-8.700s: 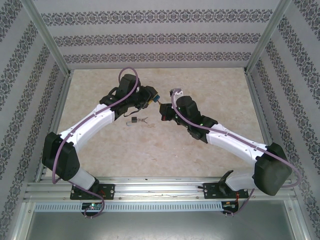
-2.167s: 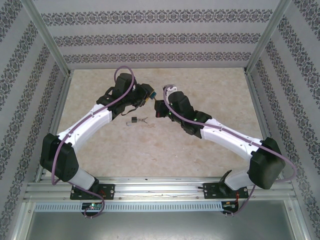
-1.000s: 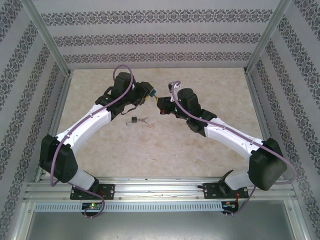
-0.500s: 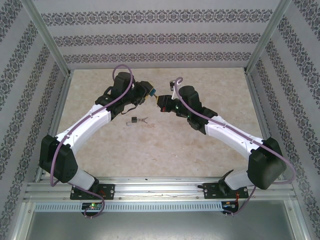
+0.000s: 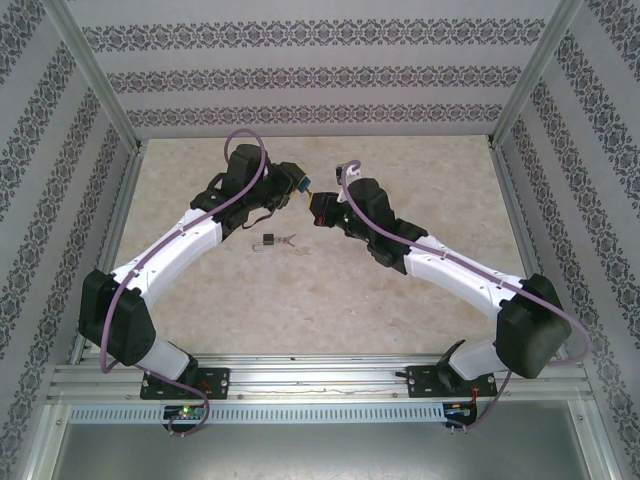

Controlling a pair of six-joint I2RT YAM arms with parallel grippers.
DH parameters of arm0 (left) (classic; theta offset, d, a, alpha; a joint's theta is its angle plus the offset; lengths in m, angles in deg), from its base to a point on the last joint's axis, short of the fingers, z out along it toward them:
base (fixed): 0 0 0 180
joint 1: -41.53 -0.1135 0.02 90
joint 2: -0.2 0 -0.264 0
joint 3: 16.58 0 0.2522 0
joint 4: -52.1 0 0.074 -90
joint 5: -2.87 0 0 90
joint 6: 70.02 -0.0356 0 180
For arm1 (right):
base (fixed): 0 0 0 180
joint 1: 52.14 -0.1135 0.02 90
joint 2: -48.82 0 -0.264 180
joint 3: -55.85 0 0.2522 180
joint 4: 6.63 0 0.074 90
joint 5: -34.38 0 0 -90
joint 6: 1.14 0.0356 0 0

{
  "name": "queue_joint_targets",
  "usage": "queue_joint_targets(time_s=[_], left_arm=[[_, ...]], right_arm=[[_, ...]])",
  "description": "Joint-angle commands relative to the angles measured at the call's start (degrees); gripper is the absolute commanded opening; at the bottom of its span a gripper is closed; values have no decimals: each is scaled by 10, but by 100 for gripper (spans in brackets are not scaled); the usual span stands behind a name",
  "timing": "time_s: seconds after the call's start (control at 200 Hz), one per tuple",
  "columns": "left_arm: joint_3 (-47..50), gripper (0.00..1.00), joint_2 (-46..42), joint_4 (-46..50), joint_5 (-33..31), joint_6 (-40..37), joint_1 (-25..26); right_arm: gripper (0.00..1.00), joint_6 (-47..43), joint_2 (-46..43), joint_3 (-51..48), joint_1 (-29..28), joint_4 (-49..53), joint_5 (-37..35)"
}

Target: Unlock with the key

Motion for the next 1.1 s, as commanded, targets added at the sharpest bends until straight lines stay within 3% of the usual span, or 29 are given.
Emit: queue_joint_targets(time_s=[0.0,0.225,0.475,0.68,1.094], left_arm=[[-4,29,-8,4,81,-1,36],[-5,29,-7,6,82,-2,36],[-9,29,-5,9,82,-3,37],[-13,29,-3,15,80,-6,38],[-15,28,4,18,80,-5,42]], right_arm=[[0,97,12,-11,13,-196,64],[0,200,24,-25,43,-255,106],[0,143,21,5,39,-178,117],[0,22,1,46,4,-62,47],[0,-74,-1,100,-34,0,1]])
